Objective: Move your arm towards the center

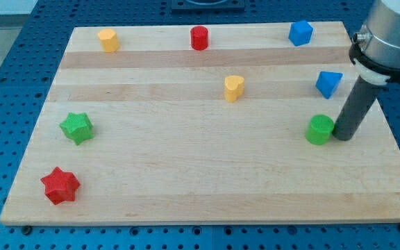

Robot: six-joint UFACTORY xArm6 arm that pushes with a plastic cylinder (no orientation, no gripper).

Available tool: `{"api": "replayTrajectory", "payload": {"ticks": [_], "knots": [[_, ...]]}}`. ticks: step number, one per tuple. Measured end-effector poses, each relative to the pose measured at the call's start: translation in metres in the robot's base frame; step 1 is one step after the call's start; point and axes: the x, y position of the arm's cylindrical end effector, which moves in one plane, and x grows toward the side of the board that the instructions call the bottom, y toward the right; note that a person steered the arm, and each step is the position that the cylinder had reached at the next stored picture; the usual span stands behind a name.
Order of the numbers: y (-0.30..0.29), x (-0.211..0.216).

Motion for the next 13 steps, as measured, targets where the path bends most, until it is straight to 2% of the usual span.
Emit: {"api": "replayTrajectory", "payload": {"ticks": [1, 2, 5, 6, 8, 10, 13], "knots": [[-0.002, 0.000], [-0.036, 0.004], [-0.218, 0.005], [-0.240, 0.005], [-0.268, -0.011], [-0.268, -0.071], [-0.288, -0.081]]}}
